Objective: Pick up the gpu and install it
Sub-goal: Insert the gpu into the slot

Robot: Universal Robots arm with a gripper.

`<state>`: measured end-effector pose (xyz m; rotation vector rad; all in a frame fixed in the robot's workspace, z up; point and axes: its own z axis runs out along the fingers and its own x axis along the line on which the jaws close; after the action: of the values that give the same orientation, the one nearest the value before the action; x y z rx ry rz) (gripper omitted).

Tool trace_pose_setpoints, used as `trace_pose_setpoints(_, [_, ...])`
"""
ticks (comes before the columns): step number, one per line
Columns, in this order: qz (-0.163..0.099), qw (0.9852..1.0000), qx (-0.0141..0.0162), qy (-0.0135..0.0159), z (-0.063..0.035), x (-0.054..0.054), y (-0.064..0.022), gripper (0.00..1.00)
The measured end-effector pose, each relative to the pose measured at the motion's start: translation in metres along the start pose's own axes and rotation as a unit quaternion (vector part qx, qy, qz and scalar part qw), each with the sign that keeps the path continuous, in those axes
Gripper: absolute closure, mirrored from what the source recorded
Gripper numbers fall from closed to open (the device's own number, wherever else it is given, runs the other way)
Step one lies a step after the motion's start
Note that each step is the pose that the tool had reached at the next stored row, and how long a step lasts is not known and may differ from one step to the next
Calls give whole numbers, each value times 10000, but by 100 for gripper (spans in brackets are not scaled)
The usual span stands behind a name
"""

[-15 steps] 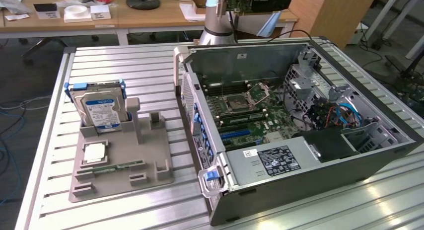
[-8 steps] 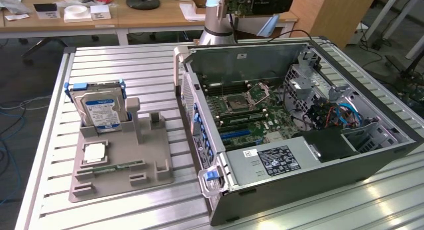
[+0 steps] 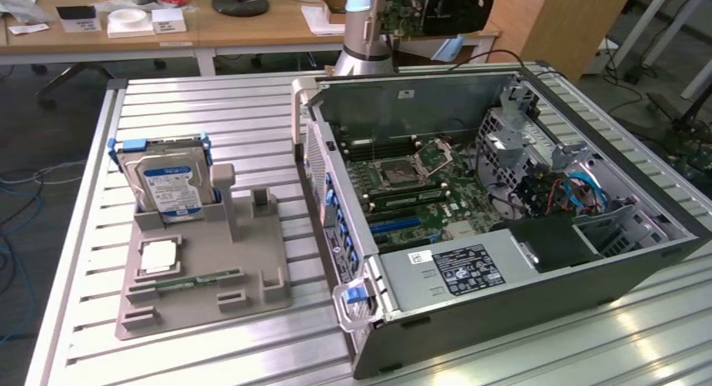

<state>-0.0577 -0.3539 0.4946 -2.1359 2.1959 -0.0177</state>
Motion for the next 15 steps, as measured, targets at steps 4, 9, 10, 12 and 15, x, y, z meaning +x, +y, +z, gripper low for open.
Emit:
trace_pose_setpoints(4, [0,10000,0,-1,72,3,4,73])
trace_pose_setpoints(9, [0,10000,0,-1,164,8,10,73])
trace_pose_setpoints(10, [0,10000,0,0,181,10,11,73])
trace_pose_setpoints(12, [0,10000,0,0,218,12,13,73])
trace_pose_setpoints(15, [0,10000,0,0,272,15,17,73])
